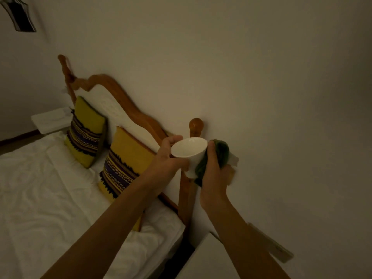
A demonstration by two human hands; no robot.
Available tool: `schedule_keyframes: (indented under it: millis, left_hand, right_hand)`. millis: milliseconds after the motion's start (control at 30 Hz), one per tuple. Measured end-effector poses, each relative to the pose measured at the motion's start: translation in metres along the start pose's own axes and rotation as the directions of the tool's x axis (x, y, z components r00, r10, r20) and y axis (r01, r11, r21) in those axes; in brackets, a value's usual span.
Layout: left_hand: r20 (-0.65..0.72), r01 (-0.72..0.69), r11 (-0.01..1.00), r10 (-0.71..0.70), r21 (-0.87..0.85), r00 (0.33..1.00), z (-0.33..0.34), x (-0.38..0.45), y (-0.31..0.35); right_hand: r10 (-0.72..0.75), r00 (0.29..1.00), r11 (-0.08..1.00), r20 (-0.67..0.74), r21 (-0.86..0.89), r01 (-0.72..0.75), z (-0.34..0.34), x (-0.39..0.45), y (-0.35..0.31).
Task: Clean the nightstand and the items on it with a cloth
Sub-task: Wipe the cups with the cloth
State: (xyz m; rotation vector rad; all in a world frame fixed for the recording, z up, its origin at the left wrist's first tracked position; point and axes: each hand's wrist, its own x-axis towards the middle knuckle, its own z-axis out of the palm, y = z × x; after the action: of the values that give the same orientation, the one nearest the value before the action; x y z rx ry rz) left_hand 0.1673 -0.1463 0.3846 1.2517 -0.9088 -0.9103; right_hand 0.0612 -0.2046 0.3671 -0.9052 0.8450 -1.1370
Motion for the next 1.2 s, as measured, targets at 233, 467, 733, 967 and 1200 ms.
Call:
schedule_keyframes:
  millis: [233,467,733,967,1200]
  left_hand:
    - [-0.152,-0.088,0.995,0.08,-0.046,0.985,0.01,-0.004,0.011]
    - [-0.022,-0.17,0.985,0.17,-0.021,0.985,0.001,-0.005,0.032]
    - [-0.016,-0.055,0.958,0.053,-0.282,0.998,-0.002,0.004,0.043]
    - [-0.069,-0.027,0.946,0.005,-0.323,0.998,0.004,-0.003,0.037]
    - [-0.104,-0.11,0.977,0.092,-0.185,0.99,0.011,-0.003,0.047]
  right_hand:
    - [-0.24,0.957,0.952,0.164,-0.154,0.265,-0.003,0.003,-0.006]
    - [-0.054,0.988,0.996,0.144,-0.06,0.064,0.002,0.009,-0.04]
    - [0.091,0.976,0.972,0.197,0.194,-0.13,0.013,-0.012,-0.036]
    - [-0.45,0.893,0.893,0.028,0.045,0.449,0.022,-0.024,-0.03]
    - [-0.358,0.878,0.934,0.318,0.106,0.342,0.025,-0.023,-0.033]
